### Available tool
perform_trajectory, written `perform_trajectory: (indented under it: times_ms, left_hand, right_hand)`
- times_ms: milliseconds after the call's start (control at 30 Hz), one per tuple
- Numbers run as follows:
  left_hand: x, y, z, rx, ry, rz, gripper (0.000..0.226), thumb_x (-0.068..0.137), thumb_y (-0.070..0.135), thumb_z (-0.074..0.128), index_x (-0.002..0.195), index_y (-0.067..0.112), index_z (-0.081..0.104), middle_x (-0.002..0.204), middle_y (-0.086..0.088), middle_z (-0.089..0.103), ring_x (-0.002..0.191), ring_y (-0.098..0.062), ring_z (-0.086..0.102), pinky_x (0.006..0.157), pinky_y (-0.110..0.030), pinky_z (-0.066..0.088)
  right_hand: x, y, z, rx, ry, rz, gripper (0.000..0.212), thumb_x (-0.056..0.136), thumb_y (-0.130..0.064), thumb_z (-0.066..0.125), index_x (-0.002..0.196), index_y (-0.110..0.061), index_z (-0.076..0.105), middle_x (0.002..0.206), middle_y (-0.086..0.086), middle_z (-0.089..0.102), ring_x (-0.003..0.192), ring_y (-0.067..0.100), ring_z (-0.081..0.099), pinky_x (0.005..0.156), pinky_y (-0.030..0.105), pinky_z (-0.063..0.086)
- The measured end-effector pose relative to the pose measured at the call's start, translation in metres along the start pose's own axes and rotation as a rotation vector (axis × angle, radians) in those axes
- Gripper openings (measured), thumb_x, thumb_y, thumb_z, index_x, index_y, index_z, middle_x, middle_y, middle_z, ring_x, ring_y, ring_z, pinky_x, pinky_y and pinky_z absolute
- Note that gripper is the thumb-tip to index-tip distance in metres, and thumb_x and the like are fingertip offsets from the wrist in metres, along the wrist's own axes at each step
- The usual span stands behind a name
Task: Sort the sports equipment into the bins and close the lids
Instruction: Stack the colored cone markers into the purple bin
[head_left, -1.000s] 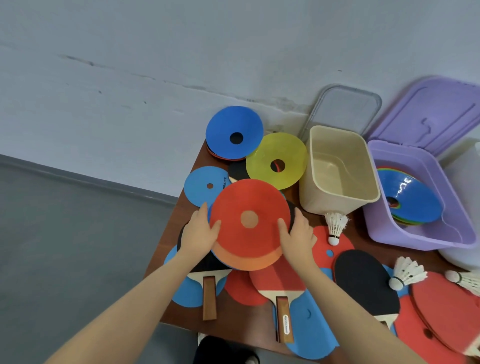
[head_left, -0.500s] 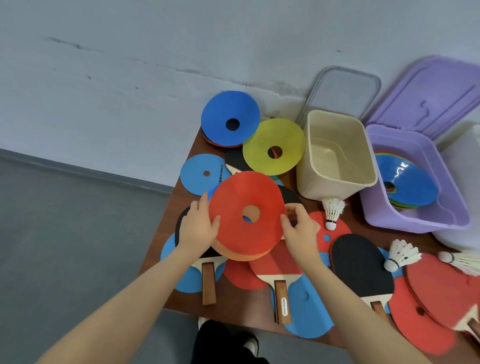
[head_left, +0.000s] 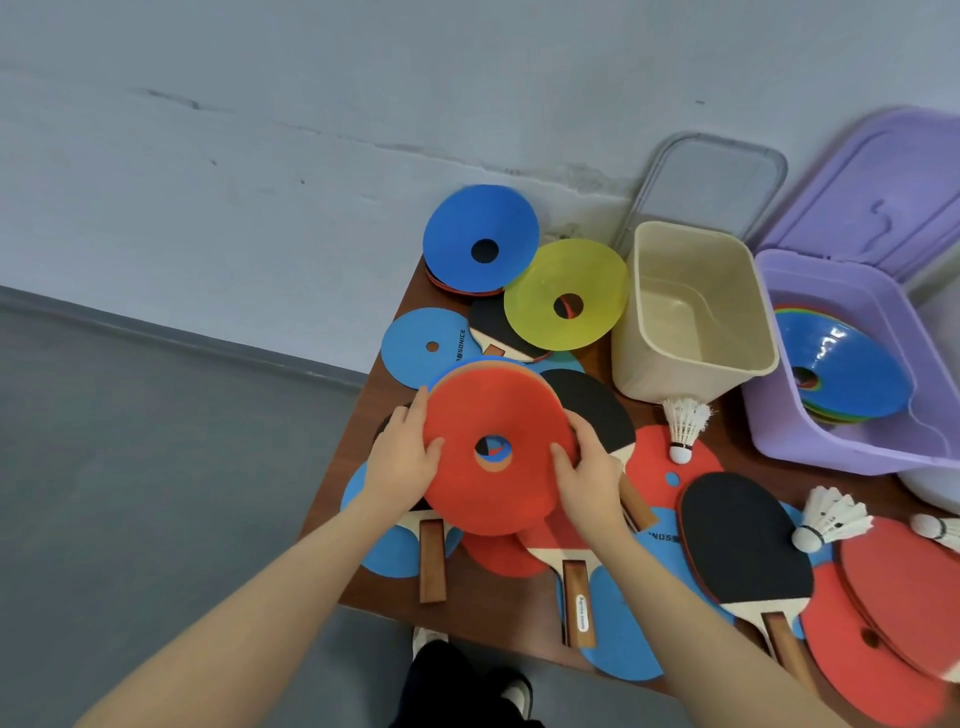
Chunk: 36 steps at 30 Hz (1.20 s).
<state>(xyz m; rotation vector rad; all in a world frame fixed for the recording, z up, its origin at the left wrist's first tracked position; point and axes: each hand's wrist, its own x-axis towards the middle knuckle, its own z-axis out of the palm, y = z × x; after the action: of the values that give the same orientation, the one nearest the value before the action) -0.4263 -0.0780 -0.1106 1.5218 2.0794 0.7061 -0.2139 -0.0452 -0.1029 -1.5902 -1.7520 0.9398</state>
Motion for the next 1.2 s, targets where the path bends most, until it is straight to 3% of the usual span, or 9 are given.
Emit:
perform_trajectory:
  times_ms: [133, 267, 467, 567, 667, 800, 967, 1067, 1200]
  left_hand:
    - [0.006, 0.008, -0.013, -0.102, 0.094, 0.04, 0.065, 0.091, 0.019, 0.053, 0.148, 0.02, 0.021, 0.112, -0.008, 0.049, 0.096, -0.023, 0.055, 0.083, -0.042, 0.048]
    - [0.032, 0.031, -0.029, -0.139, 0.142, 0.11, 0.063, 0.091, 0.02, 0.052, 0.147, 0.02, 0.023, 0.12, -0.008, 0.049, 0.105, -0.022, 0.052, 0.086, -0.033, 0.044]
    - [0.082, 0.095, -0.033, -0.171, 0.187, 0.268, 0.061, 0.091, 0.018, 0.052, 0.146, 0.018, 0.027, 0.112, -0.008, 0.048, 0.094, -0.02, 0.052, 0.082, -0.038, 0.046]
    - [0.098, 0.135, -0.027, -0.132, 0.205, 0.35, 0.061, 0.09, 0.019, 0.053, 0.146, 0.016, 0.027, 0.113, -0.01, 0.05, 0.095, -0.023, 0.051, 0.083, -0.036, 0.044]
    - [0.109, 0.181, -0.012, -0.129, 0.205, 0.408, 0.062, 0.089, 0.017, 0.053, 0.145, 0.01, 0.027, 0.125, -0.013, 0.047, 0.113, -0.027, 0.047, 0.095, -0.039, 0.04]
    - [0.12, 0.25, 0.022, -0.056, 0.206, 0.439, 0.062, 0.088, 0.014, 0.054, 0.144, 0.011, 0.029, 0.119, -0.011, 0.048, 0.108, -0.027, 0.045, 0.09, -0.035, 0.036]
    - [0.134, 0.318, 0.083, -0.012, 0.123, 0.477, 0.063, 0.085, 0.013, 0.055, 0.143, 0.008, 0.031, 0.123, -0.015, 0.048, 0.111, -0.032, 0.044, 0.097, -0.044, 0.037]
    - [0.142, 0.351, 0.122, 0.028, 0.052, 0.45, 0.065, 0.086, 0.015, 0.054, 0.144, 0.007, 0.027, 0.118, -0.017, 0.047, 0.108, -0.035, 0.044, 0.094, -0.044, 0.036]
    - [0.152, 0.384, 0.168, 0.105, -0.042, 0.44, 0.067, 0.087, 0.017, 0.052, 0.146, 0.008, 0.021, 0.119, -0.015, 0.047, 0.107, -0.034, 0.044, 0.093, -0.042, 0.035]
  right_hand:
    - [0.008, -0.024, -0.011, 0.07, 0.053, -0.106, 0.038, 0.09, -0.011, 0.054, 0.125, -0.025, 0.053, 0.099, -0.029, 0.059, 0.093, -0.003, 0.059, 0.089, 0.028, 0.047]
    - [0.03, -0.043, -0.028, 0.052, 0.143, -0.147, 0.038, 0.088, -0.008, 0.056, 0.122, -0.025, 0.056, 0.089, -0.024, 0.06, 0.081, 0.012, 0.06, 0.076, 0.022, 0.048]
    - [0.062, -0.062, -0.078, 0.094, 0.243, -0.201, 0.034, 0.09, -0.004, 0.055, 0.121, -0.019, 0.053, 0.105, -0.012, 0.06, 0.092, -0.015, 0.051, 0.078, 0.0, 0.035]
    - [0.072, -0.061, -0.114, 0.099, 0.377, -0.252, 0.033, 0.091, -0.006, 0.055, 0.117, -0.026, 0.054, 0.105, -0.013, 0.061, 0.099, -0.009, 0.053, 0.084, 0.005, 0.038]
    - [0.081, -0.048, -0.145, 0.115, 0.511, -0.218, 0.029, 0.092, -0.011, 0.055, 0.113, -0.031, 0.055, 0.098, -0.018, 0.061, 0.091, -0.006, 0.056, 0.081, 0.009, 0.041]
    - [0.098, -0.014, -0.189, 0.083, 0.604, -0.165, 0.033, 0.093, -0.013, 0.055, 0.125, -0.016, 0.056, 0.11, -0.009, 0.06, 0.096, -0.005, 0.052, 0.087, 0.005, 0.036]
    - [0.126, 0.045, -0.26, -0.073, 0.695, -0.156, 0.036, 0.087, -0.024, 0.049, 0.12, -0.01, 0.06, 0.105, 0.007, 0.068, 0.095, 0.025, 0.061, 0.086, 0.041, 0.047]
    - [0.146, 0.081, -0.299, -0.205, 0.677, -0.118, 0.036, 0.086, -0.022, 0.048, 0.116, -0.009, 0.061, 0.099, 0.011, 0.069, 0.091, 0.033, 0.063, 0.082, 0.05, 0.048]
    - [0.174, 0.119, -0.332, -0.42, 0.621, -0.032, 0.03, 0.086, -0.009, 0.054, 0.116, -0.007, 0.06, 0.093, 0.015, 0.066, 0.087, 0.037, 0.06, 0.078, 0.044, 0.041]
